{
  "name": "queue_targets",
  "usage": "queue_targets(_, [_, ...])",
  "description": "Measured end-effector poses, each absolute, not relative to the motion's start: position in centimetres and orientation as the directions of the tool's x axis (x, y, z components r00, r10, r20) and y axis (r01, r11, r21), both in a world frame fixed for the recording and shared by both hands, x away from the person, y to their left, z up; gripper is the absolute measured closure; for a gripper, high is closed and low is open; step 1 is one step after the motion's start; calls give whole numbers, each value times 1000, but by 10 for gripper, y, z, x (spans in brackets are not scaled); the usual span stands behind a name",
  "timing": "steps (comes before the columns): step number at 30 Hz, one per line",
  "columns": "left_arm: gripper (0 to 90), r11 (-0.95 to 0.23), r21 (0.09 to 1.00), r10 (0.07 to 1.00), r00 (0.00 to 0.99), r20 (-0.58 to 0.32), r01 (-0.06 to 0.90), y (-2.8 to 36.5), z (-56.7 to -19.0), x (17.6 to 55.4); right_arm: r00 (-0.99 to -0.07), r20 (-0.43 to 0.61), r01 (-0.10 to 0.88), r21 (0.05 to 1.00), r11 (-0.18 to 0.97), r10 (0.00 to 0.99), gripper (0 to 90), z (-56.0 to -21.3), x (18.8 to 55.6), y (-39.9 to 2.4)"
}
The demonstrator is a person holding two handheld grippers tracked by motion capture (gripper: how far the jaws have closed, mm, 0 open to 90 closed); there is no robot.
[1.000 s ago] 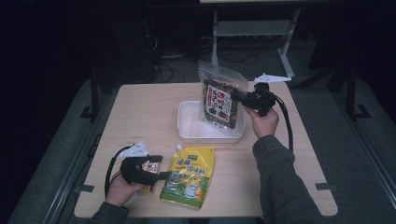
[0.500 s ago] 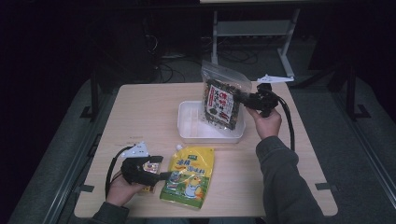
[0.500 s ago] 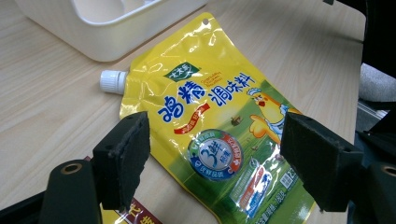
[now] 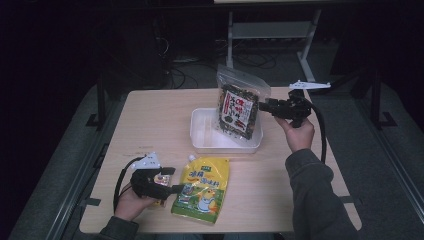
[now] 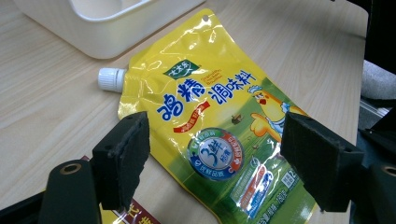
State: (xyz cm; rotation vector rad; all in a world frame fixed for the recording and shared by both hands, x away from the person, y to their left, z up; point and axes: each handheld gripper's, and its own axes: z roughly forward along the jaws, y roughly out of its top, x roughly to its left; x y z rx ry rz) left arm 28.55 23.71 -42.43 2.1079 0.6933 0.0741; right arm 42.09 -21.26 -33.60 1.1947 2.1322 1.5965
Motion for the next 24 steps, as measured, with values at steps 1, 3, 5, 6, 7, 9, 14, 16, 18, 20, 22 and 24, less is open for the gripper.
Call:
queue_targets(1, [235, -446, 774, 504, 841, -199, 450, 237, -424, 285, -646, 279, 468, 880, 80, 711, 555, -335, 420, -213])
queue_targets(3, [232, -446, 774, 506, 840, -197, 450, 237, -424, 285, -651, 283, 470, 879, 81, 705, 546, -334, 418, -213])
queue_targets(5, [229, -444, 775, 508, 839, -197, 450, 238, -424, 286, -652, 278, 466, 881, 84, 705, 534, -333, 415, -212])
queue_targets(6, [228, -443, 775, 508, 839, -197, 451, 238, -423, 286, -656, 281, 467, 880, 84, 701, 526, -333, 414, -212])
queue_targets(7, [227, -443, 775, 509, 838, -197, 451, 238, -423, 286, -653, 281, 472, 877, 88, 703, 516, -333, 412, -212])
queue_targets(9, [223, -442, 775, 511, 837, -195, 451, 237, -423, 285, -654, 274, 471, 877, 97, 705, 503, -334, 409, -212])
queue_targets(14, [215, -444, 773, 516, 835, -193, 453, 237, -423, 285, -652, 280, 487, 867, 106, 704, 460, -335, 403, -216])
queue_targets(16, [214, -446, 773, 518, 834, -189, 452, 237, -423, 285, -649, 288, 495, 863, 103, 704, 454, -338, 398, -219])
queue_targets(18, [213, -444, 774, 518, 834, -188, 451, 237, -422, 286, -647, 290, 499, 861, 104, 705, 444, -338, 397, -220])
queue_targets(20, [211, -446, 774, 517, 835, -187, 449, 238, -423, 286, -645, 294, 504, 858, 103, 706, 442, -340, 395, -221])
queue_targets(22, [209, -442, 773, 524, 831, -189, 455, 239, -424, 286, -642, 296, 507, 856, 101, 707, 440, -342, 392, -222])
queue_targets(24, [207, -447, 770, 528, 829, -184, 455, 239, -424, 286, -641, 301, 513, 852, 103, 705, 429, -343, 390, -222])
